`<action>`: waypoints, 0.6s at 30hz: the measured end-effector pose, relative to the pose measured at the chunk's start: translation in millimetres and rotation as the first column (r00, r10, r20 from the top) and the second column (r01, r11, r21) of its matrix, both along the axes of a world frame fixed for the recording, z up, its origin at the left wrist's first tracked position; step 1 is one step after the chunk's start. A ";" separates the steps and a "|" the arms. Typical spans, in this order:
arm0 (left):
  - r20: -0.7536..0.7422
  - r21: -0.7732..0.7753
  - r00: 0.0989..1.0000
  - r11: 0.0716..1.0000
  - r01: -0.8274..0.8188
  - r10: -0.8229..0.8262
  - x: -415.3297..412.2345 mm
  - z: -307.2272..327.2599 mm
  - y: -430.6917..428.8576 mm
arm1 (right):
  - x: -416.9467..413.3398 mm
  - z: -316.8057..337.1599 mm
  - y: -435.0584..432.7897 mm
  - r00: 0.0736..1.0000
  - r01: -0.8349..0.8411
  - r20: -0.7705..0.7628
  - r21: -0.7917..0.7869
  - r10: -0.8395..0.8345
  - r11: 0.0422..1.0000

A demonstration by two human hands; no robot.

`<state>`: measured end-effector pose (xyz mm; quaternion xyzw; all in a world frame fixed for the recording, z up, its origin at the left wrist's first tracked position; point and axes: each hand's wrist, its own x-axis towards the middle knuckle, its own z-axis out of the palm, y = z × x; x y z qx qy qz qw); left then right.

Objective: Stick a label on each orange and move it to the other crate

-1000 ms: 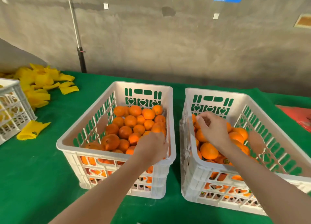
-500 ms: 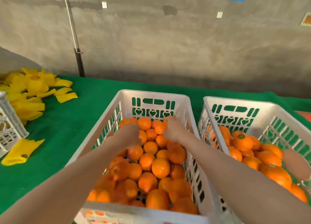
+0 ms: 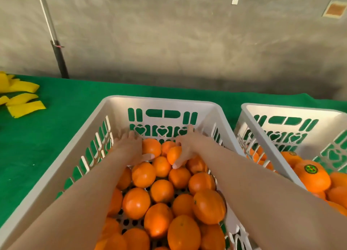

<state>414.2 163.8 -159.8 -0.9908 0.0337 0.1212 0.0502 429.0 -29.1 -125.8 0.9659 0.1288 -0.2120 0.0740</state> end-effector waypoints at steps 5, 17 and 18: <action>-0.042 0.049 0.998 0.998 -0.044 0.046 18.5 -10.8 3.3 | 4.6 -11.8 2.2 0.985 0.154 -0.092 0.055 -0.149 0.986; -0.071 -0.020 0.993 0.995 0.097 -0.098 -26.2 63.3 -7.8 | -45.5 44.1 34.3 0.993 -0.035 -0.114 0.021 0.037 0.999; -0.160 -0.010 0.982 0.995 0.104 -0.104 -37.5 71.6 -8.0 | -56.9 57.3 31.7 0.982 -0.092 -0.165 -0.011 0.089 0.996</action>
